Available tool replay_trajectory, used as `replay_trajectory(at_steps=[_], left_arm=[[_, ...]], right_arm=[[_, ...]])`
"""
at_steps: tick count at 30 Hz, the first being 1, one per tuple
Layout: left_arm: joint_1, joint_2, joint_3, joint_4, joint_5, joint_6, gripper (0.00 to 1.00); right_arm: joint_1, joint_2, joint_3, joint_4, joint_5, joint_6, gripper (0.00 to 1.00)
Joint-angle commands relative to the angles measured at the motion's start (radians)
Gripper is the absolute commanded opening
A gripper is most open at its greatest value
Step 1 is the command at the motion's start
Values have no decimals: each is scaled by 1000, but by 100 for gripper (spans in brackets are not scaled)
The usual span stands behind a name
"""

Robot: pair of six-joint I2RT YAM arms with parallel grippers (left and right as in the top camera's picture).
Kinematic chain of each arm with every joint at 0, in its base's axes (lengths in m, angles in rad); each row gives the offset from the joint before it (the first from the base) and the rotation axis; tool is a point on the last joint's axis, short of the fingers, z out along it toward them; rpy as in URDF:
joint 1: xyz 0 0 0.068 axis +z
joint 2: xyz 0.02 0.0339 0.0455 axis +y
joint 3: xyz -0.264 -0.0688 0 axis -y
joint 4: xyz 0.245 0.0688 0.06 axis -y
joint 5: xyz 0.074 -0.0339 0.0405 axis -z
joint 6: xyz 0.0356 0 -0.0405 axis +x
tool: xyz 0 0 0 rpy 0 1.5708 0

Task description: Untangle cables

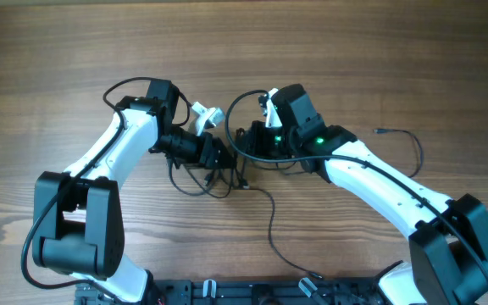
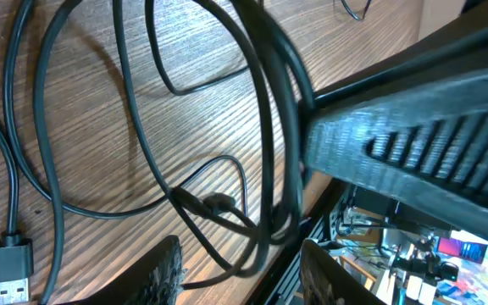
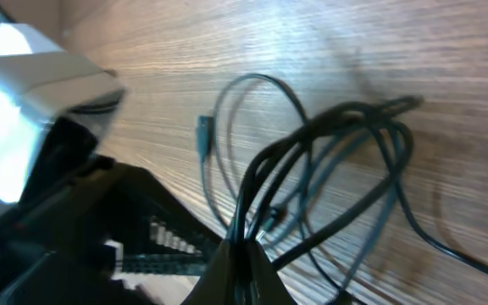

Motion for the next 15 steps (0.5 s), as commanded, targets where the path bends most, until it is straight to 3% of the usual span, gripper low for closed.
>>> replay_trajectory(at_steps=[1,13,15], left_arm=[[-2,-2,17,3,23,20,46],[-19,-2,17,3,53,20,46],[-45,-2,17,17,53,19,40]], right_arm=[[4,14,13,-55,82,-11,5],[4,14,13,-51,-115,-13,4],[4,14,13,-52,-119,-11,4]])
